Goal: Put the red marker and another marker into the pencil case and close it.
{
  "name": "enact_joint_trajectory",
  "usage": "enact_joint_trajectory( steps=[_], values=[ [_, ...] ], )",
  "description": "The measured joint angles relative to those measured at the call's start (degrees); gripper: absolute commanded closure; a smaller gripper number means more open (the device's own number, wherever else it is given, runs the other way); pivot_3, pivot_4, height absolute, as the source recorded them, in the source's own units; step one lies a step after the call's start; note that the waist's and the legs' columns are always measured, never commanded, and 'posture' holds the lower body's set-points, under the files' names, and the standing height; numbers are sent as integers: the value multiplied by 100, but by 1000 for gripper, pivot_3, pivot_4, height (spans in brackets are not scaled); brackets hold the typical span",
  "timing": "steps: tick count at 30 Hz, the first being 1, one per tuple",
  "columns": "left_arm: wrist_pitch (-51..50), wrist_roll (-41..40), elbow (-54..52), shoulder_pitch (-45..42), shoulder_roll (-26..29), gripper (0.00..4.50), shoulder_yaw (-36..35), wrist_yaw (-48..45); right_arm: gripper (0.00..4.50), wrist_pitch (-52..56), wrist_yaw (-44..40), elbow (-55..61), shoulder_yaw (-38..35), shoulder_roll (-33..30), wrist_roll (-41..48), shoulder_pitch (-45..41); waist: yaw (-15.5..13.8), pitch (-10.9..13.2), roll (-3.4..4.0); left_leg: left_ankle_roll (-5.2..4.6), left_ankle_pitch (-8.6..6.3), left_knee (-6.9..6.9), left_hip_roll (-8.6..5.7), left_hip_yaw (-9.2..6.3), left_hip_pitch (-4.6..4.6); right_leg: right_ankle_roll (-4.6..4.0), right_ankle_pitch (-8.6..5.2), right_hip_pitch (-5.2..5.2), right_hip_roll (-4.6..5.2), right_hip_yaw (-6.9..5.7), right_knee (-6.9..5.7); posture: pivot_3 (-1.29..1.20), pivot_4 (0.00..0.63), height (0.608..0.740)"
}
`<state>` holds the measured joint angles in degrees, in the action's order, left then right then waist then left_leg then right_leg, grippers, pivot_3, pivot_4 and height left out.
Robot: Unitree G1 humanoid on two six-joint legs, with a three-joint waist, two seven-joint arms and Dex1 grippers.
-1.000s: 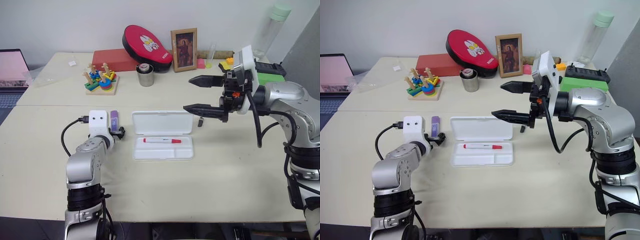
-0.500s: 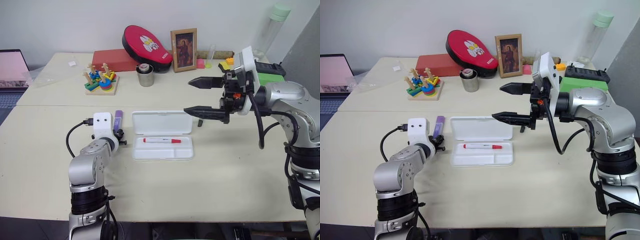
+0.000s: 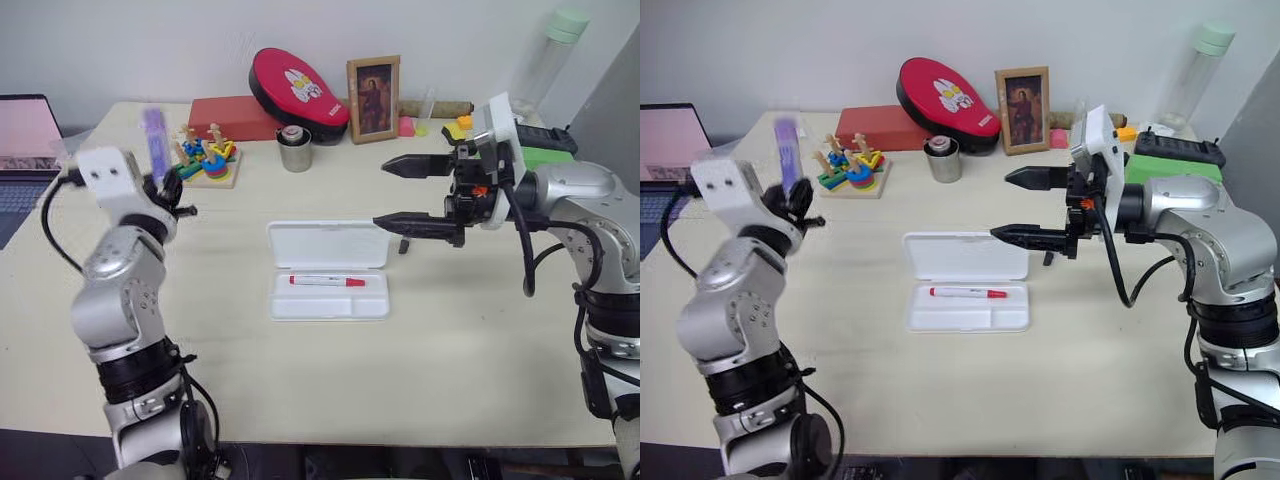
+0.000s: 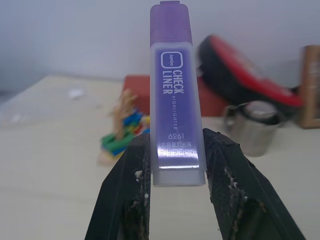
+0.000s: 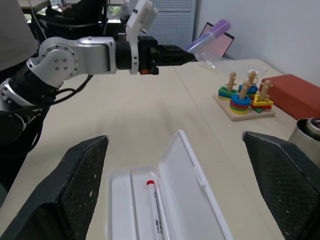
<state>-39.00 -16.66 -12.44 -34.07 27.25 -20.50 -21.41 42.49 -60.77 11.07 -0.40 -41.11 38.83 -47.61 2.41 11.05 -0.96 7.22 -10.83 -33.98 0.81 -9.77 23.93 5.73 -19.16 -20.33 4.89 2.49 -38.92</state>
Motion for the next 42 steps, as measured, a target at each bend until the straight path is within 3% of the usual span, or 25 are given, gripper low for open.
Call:
enact_joint_trajectory(
  steps=[7, 12, 15, 21, 42],
  values=[
    [218, -840, -104, -759, 1588, 3286, 1733, -3346, 0, 29, -139, 367, -538, -467, 255, 715, 51, 3, 6, -2, -1, 10, 1, 4, -5, 1, -1, 1, -1, 4, 2, 0, 150, 740],
    [654, -700, 77, -855, 2499, 3286, 2805, -5099, 0, 101, -48, 1041, -599, -801, 272, 1491, 169, 8, 16, -19, -10, 10, 6, 9, -7, 0, -2, -6, -6, 13, -5, 0, 150, 740],
    [982, -457, 409, -863, 2749, 3286, 3163, -5779, 0, 134, 105, 1290, -579, -937, 161, 1778, 178, 9, 18, -21, -11, 5, 6, 9, -6, 0, -2, -4, -6, 12, -8, 0, 150, 740],
    [1578, 291, 1024, -862, 2804, 3286, 3813, -6257, 0, 280, 414, 1851, -487, -996, 117, 2146, 157, 9, 17, -22, -11, 3, 6, 8, -2, 1, -2, -4, -6, 10, -6, 0, 150, 740],
    [1572, 1066, 1255, -487, 2390, 3286, 4215, -6196, 0, 347, 737, 2025, -271, -976, 75, 2209, 91, 9, 16, -23, -10, 2, 6, 7, -4, 1, -2, -2, -6, 9, -7, 0, 150, 740]
  ],
)
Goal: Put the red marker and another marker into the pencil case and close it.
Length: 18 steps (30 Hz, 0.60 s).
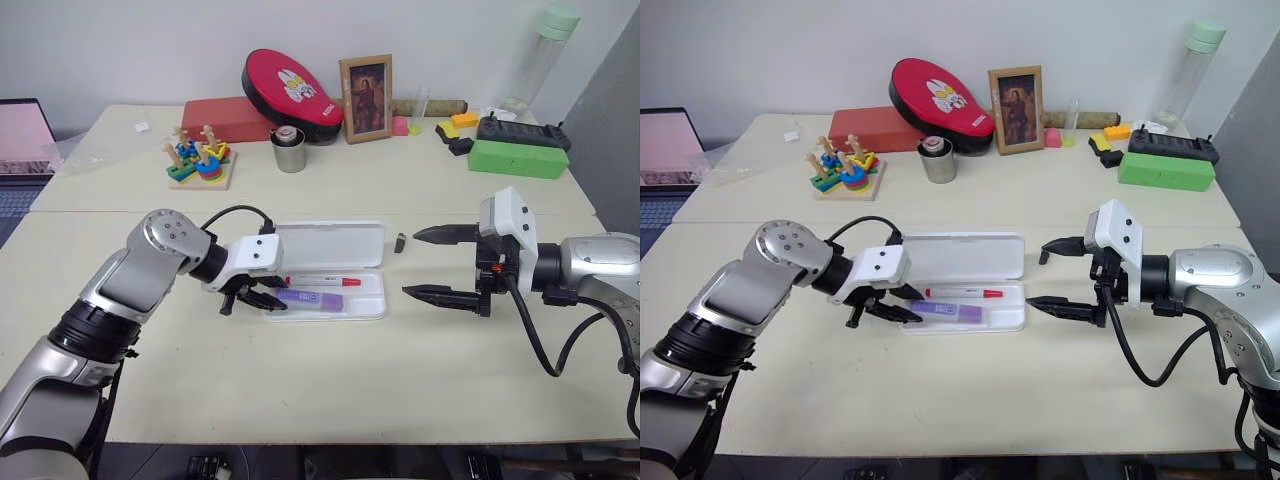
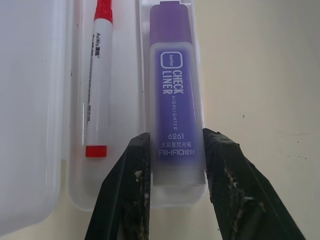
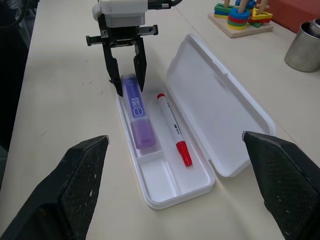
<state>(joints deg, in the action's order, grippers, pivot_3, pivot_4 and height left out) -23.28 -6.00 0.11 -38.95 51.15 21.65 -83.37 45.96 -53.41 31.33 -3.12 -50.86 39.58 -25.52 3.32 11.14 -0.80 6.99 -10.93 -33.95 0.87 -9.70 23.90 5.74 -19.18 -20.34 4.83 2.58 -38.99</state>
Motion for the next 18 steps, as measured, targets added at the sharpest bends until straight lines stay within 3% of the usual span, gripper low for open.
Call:
enact_joint_trajectory(
  steps=[17, 18],
  values=[
    [100, 283, 232, -2, -296, 3286, 53, 62, 0, 83, 49, 18, 1, 4, 59, 0, 3, 0, 0, 0, 0, -1, 0, -1, -1, 0, 0, 1, 0, -1, -1, 0, 150, 740],
    [93, 283, 232, -2, -301, 2937, 53, 64, 0, 83, 49, 18, 1, 4, 62, 0, 2, 0, 0, 0, 0, -1, 0, -1, -1, 0, 0, 1, 0, -1, -1, 0, 150, 740]
  ],
)
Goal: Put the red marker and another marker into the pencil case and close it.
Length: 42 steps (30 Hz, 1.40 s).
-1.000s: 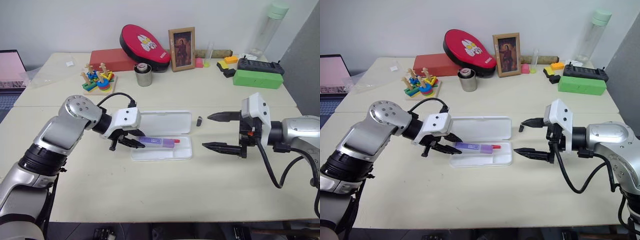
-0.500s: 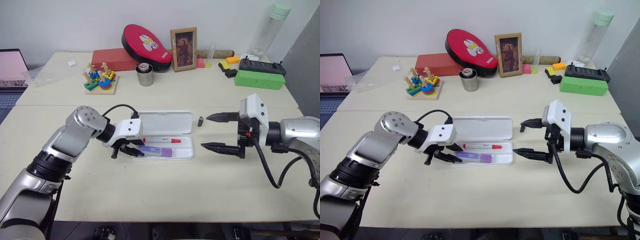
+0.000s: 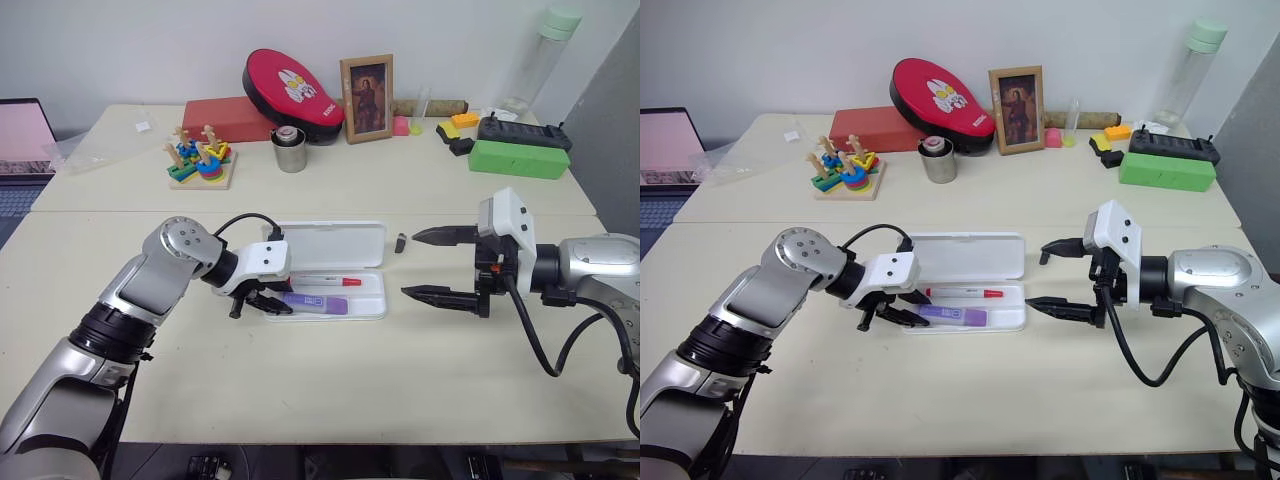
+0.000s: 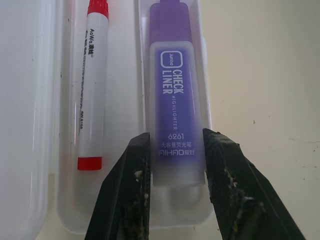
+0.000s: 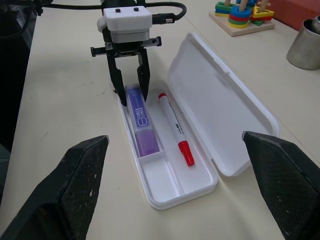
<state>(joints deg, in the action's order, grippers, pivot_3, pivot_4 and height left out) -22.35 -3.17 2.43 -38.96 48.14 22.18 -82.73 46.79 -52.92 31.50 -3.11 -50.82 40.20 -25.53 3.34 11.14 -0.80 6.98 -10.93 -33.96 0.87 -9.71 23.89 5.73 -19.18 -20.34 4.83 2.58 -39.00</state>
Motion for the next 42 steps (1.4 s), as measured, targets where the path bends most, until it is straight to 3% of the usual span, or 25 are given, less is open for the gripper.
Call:
enact_joint_trajectory(
  steps=[6, 15, 19, 21, 23, 30, 37, 40, 42],
  values=[
    [-141, -16, -2, 1, -34, 1528, -3, 44, 0, 0, 0, 0, 1, 0, 4, 0, 0, 0, 0, 0, 0, 0, 0, 0, 0, 0, 0, 0, 0, 0, 0, 0, 150, 740],
    [-471, -254, -264, 80, -283, 42, -171, 241, 0, -19, 72, -82, 15, 138, -31, -93, -1, 0, -1, 0, 0, -2, 0, -1, -1, 0, 0, 3, 0, -1, 0, 0, 150, 740],
    [-1039, -931, -764, 78, -1213, 7, -833, 1010, 0, -54, 772, -978, 545, 422, -892, -314, -10, -4, -7, 0, 0, -18, -1, -5, -1, 4, 3, 9, 0, -3, -2, 0, 150, 740],
    [-1211, -1144, -976, 80, -1426, 7, -1040, 1305, 0, -52, 1007, -1253, 752, 544, -1205, -314, -6, -4, -4, 0, 1, -11, -1, -5, -3, 4, 3, 6, 0, -2, -3, 0, 150, 740],
    [-1388, -1411, -1220, 158, -1936, 7, -1468, 1954, 0, 81, 1456, -1574, 929, 967, -1498, -380, 39, -5, -4, 5, 4, -8, -1, -4, -4, 3, 3, 7, 0, 0, 1, 0, 150, 740],
    [-1427, -1588, -1555, 517, -2759, 7, -1892, 3300, 0, 524, 2622, -2640, 1168, 2027, -2165, -746, 92, -6, -4, 18, 12, -13, -2, -6, -7, 1, 4, 8, 1, 0, -8, 0, 150, 740],
    [-1439, -1678, -1634, 516, -2641, 7, -1911, 3578, 0, 613, 3404, -3384, 1163, 2912, -2601, -1263, 141, -7, -1, 18, 13, -8, -3, -6, -7, 2, 5, 6, 1, 0, -5, 0, 150, 740],
    [-1429, -1698, -1631, 516, -2551, 7, -1907, 3582, 0, 639, 3500, -3546, 1163, 3007, -2700, -1327, 140, -8, 0, 18, 13, -7, -4, -6, -7, 2, 5, 6, 1, 0, -5, 0, 150, 740],
    [-1403, -1709, -1632, 517, -2539, 0, -1906, 3591, 373, 640, 3571, -3662, 1166, 3051, -2819, -1345, 133, -8, 0, 18, 13, -8, -4, -6, -7, 2, 5, 6, 1, 0, -5, 0, 150, 740]
  ],
)
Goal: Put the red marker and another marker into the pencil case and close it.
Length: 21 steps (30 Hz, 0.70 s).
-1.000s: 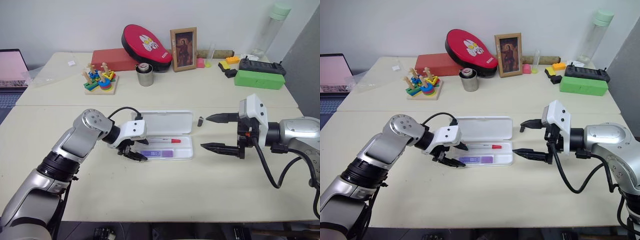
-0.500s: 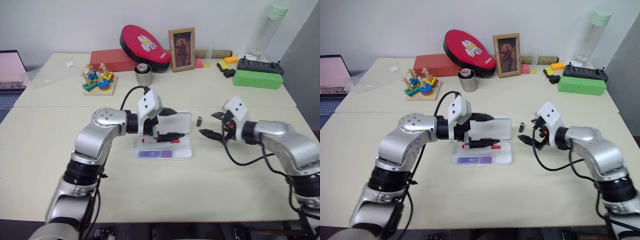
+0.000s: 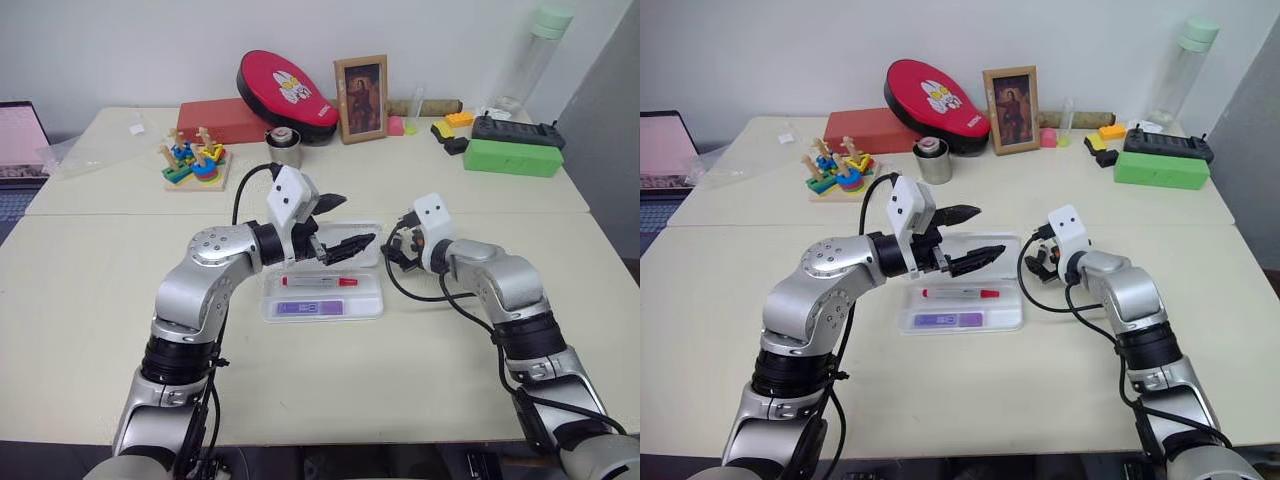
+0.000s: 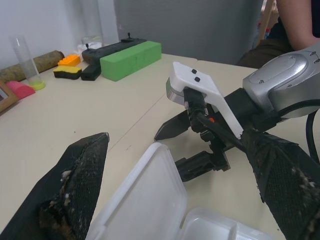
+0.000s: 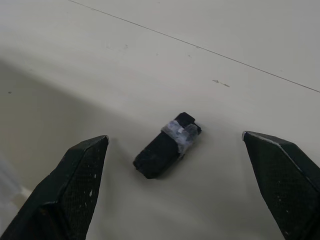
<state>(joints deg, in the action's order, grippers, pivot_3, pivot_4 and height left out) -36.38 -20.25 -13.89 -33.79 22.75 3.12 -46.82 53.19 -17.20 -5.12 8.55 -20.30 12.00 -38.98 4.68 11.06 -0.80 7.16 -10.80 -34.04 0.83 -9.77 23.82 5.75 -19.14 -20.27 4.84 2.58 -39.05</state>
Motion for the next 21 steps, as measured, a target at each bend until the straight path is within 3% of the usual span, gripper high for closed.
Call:
enact_joint_trajectory(
  steps=[6, 16, 21],
  values=[
    [91, -2, -36, 72, -22, 0, 114, 68, 1598, -23, -36, -79, 103, 20, -187, -16, 7, -2, 2, 0, 0, -1, 0, 0, -2, 0, 0, 2, 0, 0, -2, 0, 150, 740],
    [164, -6, -97, 110, -16, 0, 114, 145, 4239, -7, -167, -62, 122, -16, -246, -20, -1, -2, 2, -1, 0, -1, 0, -1, -2, 0, 0, 3, 0, 0, -2, 0, 150, 740],
    [186, -6, -96, 88, -19, 0, 115, 194, 4318, -9, -210, -63, 73, -77, -248, -19, -1, -2, 2, -1, 0, -1, 0, -1, -2, 0, 0, 2, 0, 0, -2, 0, 150, 740]
  ],
)
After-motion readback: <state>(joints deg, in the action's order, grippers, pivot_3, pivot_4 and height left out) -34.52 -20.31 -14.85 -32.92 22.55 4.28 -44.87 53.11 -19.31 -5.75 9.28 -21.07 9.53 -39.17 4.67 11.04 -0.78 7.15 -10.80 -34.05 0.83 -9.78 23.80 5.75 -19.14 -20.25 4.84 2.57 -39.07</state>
